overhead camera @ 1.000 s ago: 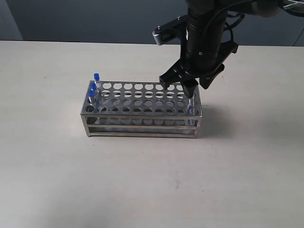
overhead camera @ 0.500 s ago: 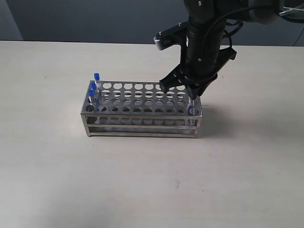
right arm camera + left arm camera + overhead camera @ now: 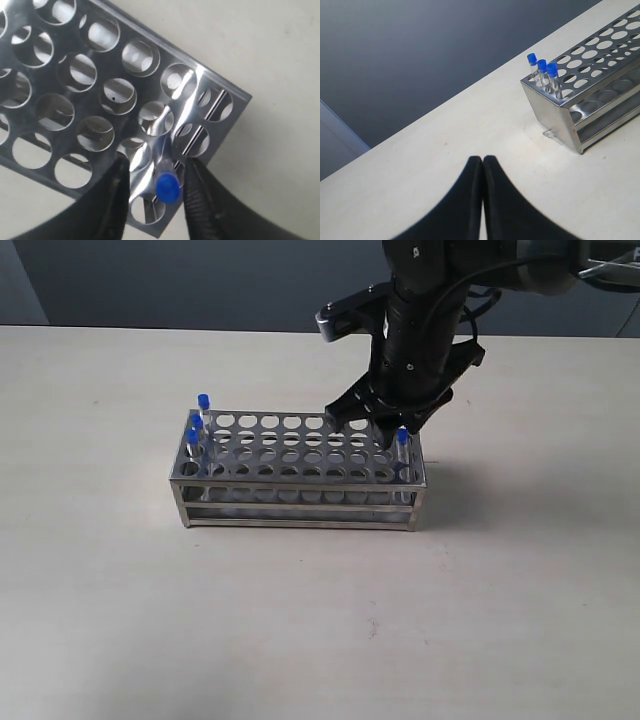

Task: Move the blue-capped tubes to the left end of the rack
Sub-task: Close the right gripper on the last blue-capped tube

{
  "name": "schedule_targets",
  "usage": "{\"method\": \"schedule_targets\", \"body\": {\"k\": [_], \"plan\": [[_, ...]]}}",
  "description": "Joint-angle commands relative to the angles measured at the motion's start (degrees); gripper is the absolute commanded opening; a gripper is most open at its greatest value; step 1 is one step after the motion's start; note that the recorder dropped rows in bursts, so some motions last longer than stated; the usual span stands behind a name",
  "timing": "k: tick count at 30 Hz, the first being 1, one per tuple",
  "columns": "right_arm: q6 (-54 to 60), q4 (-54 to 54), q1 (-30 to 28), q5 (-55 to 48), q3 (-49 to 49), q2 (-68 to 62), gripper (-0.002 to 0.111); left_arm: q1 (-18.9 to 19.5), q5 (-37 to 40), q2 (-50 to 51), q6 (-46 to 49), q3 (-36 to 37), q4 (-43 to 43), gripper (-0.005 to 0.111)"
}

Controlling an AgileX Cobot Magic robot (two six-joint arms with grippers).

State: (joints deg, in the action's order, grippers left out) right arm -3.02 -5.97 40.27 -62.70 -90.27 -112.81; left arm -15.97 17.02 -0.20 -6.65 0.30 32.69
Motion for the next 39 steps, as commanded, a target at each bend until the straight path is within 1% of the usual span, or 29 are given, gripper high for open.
{"method": "schedule_targets", "body": {"k": [1,3,13,15,19,21,23,28,32,34,39], "plan": [[-0.21,-1.28,-0.22,0.74,0.19,-1.45,0.022,-0.22,-0.25,0.20,-0.28,-0.30,-0.91,0.001],[-0.21,-1.58,-0.22,0.62,0.19,-2.25,0.020,-0.22,-0.25,0.20,-0.28,-0.30,-0.91,0.001],[-0.21,-1.51,-0.22,-0.88,0.19,-2.81,0.021,-0.22,-0.25,0.20,-0.28,-0.30,-0.91,0.001],[-0.21,-1.07,-0.22,-1.39,0.19,-2.81,0.027,-0.22,-0.25,0.20,-0.28,-0.30,-0.91,0.001],[-0.21,-0.37,-0.22,-4.45,-0.77,-2.59,0.048,-0.22,-0.25,0.20,-0.28,-0.30,-0.91,0.001],[-0.21,-0.37,-0.22,-6.73,-1.62,-2.59,0.056,-0.22,-0.25,0.20,-0.28,-0.30,-0.91,0.001],[-0.21,-0.37,-0.22,-7.26,-2.04,-2.45,0.056,-0.22,-0.25,0.20,-0.28,-0.30,-0.91,0.001],[-0.21,-4.35,-0.22,-6.48,-2.04,-2.08,0.056,-0.22,-0.25,0.20,-0.28,-0.30,-0.91,0.001],[-0.21,-4.90,-0.22,-2.15,-2.04,-2.08,0.055,-0.22,-0.37,0.20,-0.28,-0.30,-0.89,0.001],[-0.21,-4.90,-0.22,-0.71,-2.04,-2.29,0.050,-0.22,-0.37,0.20,-0.28,-0.30,-0.89,0.001],[-0.21,-4.77,-0.22,-2.10,-2.04,-3.71,0.032,-0.22,-0.37,0.20,-0.28,-0.30,-0.89,0.001]]}}
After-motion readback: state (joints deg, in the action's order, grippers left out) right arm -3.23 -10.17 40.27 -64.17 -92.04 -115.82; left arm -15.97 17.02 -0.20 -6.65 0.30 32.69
